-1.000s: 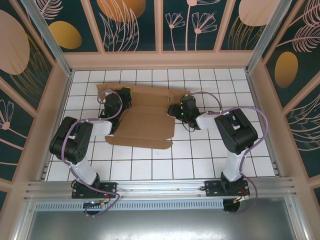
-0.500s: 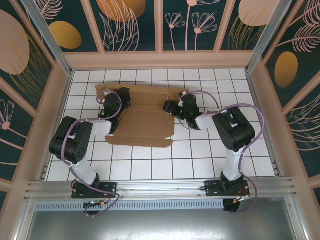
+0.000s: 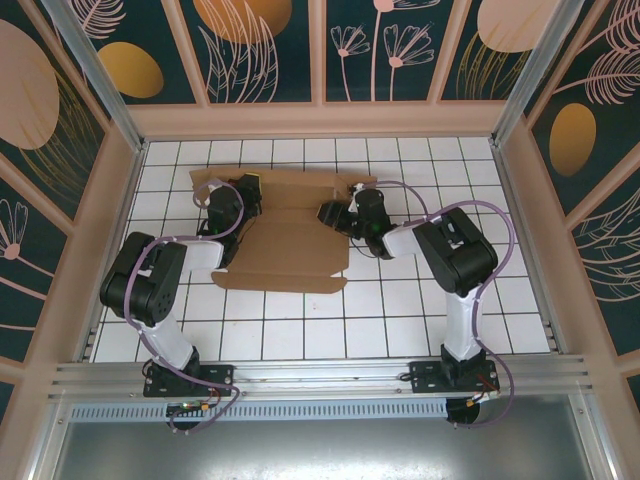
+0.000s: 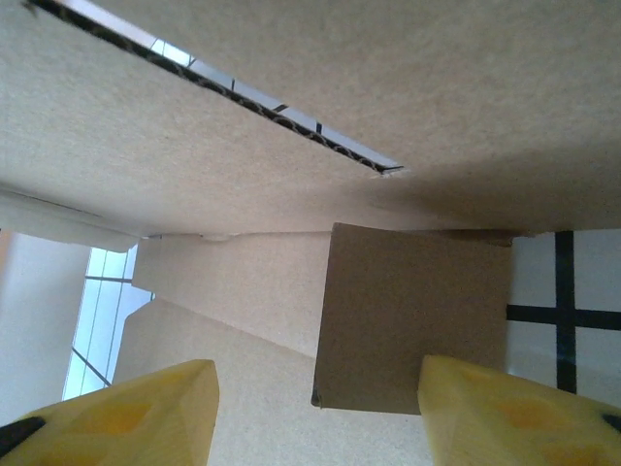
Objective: Fold the paper box
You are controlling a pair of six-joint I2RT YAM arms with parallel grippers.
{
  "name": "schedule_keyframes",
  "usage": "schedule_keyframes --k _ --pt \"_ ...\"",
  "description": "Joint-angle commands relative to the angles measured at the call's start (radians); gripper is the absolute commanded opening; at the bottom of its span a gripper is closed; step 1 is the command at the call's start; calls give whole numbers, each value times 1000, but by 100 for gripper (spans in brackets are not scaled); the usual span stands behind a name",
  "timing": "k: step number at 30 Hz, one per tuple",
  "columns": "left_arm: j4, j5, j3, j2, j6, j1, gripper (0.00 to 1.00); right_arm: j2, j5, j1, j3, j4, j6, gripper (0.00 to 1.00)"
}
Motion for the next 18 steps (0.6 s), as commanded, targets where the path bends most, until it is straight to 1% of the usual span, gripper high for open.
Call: schedule_keyframes --k 1,7,10,16,18 --pt "-118 71 -31 49 -24 -6 0 36 45 31 37 27 -32 58" --pt "-120 67 -35 44 -18 -6 0 64 67 34 52 19 -25 58" --pt "-126 64 -37 42 -13 -5 0 50 40 34 45 33 -46 59" --pt "-174 5 -37 14 40 -5 0 -116 20 28 -15 -84 -177 62" --pt "-176 -8 -34 12 52 -5 0 -160 6 19 -30 -164 -210 63"
